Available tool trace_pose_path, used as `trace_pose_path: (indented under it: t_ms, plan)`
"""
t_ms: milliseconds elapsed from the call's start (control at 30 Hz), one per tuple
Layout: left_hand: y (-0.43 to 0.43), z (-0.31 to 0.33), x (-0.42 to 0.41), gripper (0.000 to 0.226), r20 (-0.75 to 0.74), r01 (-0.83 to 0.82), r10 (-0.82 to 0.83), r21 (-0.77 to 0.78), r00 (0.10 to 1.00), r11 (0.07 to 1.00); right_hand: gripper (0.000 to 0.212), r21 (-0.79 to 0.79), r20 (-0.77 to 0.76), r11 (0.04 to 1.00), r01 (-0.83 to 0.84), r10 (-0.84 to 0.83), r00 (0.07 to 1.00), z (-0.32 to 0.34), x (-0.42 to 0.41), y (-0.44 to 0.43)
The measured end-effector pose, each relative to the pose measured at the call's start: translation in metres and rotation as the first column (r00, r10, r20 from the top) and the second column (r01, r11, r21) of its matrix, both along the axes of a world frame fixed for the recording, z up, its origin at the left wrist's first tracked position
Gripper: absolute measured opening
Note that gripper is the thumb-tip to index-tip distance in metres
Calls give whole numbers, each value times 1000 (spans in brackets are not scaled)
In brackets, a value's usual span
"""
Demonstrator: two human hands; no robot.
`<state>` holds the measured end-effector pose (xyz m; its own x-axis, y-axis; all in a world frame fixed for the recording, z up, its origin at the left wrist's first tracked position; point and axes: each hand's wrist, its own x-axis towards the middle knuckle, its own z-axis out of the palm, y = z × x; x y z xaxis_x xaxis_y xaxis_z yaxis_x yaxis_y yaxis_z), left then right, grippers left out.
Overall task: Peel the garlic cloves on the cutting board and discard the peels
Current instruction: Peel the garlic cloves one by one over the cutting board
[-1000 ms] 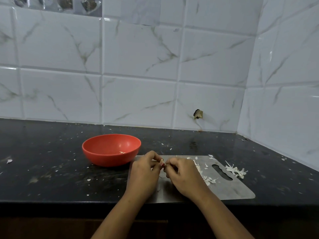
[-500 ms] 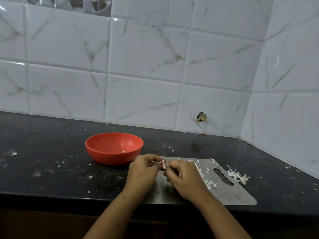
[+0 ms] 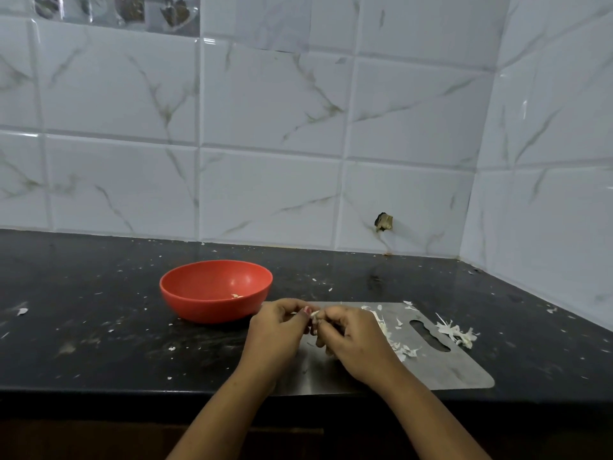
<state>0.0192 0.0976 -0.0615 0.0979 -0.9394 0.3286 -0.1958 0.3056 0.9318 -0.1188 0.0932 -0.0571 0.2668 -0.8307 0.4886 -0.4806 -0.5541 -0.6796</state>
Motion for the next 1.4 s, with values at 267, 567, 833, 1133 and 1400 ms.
trace_pose_path:
  t_ms: [267, 567, 833, 1133, 1400]
  plan:
    - [-4, -3, 2, 18, -22, 23, -23, -1, 999, 1000, 24, 20, 91, 1000, -21, 19, 996, 1, 0, -1]
    - [-5, -2, 2, 16, -214, -23, 35, 54, 976, 998, 26, 121, 208, 993, 8, -33, 978, 2, -2, 0]
    - [-5, -1, 5, 11, -276, -25, 48, 86, 960, 996, 27, 96, 147, 987, 127, -140, 979, 3, -2, -1]
    - [1, 2, 3, 10, -227, -57, 70, 64, 971, 996, 15, -77, -130, 956, 282, -290, 948, -6, -3, -10]
    - [1, 2, 3, 6, -199, -50, 65, 80, 978, 996, 6, -117, 7, 966, 232, -233, 973, -5, -3, -7]
